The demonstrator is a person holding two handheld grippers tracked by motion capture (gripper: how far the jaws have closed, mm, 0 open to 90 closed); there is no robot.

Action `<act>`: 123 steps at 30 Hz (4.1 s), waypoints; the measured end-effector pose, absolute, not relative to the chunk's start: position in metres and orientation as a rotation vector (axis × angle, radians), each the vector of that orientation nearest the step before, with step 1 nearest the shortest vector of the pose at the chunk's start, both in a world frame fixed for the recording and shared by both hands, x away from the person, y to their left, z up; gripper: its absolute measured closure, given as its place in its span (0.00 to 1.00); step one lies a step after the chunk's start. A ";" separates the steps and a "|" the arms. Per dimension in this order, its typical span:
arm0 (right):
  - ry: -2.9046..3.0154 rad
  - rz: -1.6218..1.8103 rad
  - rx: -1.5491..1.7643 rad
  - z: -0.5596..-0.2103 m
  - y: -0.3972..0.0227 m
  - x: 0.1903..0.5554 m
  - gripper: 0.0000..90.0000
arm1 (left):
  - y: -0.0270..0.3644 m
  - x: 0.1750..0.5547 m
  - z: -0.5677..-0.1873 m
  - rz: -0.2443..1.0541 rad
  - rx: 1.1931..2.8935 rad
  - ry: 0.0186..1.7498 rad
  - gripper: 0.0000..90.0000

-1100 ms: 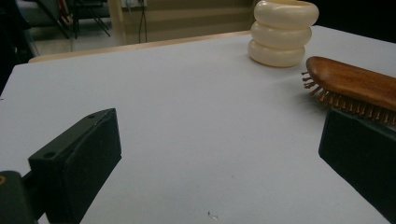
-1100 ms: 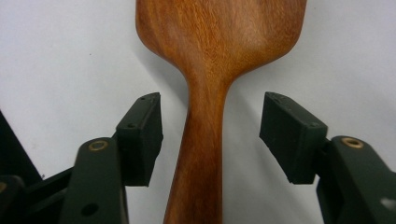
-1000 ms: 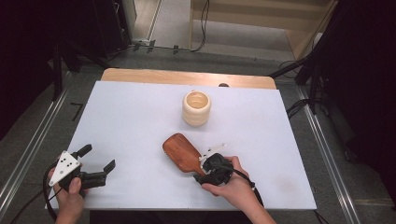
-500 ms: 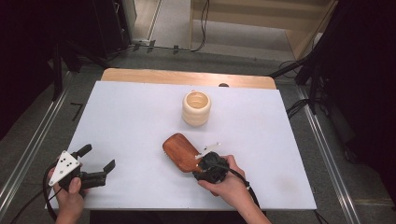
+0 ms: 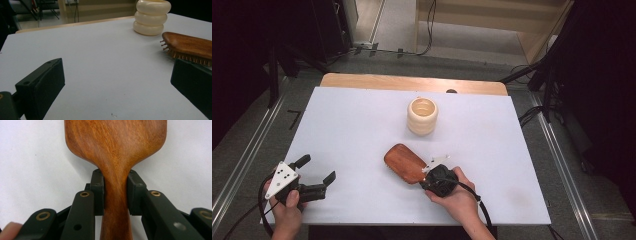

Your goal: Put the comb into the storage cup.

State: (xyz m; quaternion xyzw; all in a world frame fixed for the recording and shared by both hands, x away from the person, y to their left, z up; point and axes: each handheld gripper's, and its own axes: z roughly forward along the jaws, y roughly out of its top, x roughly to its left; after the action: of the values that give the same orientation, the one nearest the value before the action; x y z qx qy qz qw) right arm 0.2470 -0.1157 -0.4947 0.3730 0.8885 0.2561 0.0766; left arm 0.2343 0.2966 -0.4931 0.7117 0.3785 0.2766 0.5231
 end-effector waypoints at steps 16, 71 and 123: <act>2.620 0.931 1.052 -0.500 -0.125 0.240 0.78 | 0.298 0.234 -0.492 0.660 1.698 0.903 0.00; 2.350 1.317 0.831 -0.470 -0.135 0.218 0.78 | 0.178 0.219 -0.430 0.427 1.716 0.695 0.00; 2.160 1.424 0.710 -0.465 -0.122 0.197 0.78 | 0.106 0.243 -0.421 0.228 1.655 0.855 0.26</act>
State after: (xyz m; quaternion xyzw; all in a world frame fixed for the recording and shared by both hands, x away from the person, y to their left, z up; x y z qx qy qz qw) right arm 0.1973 -0.1224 -0.4652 0.2575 0.7841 0.5170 0.2272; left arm 0.2428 0.1056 -0.4210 0.7114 0.3673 0.0981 0.5911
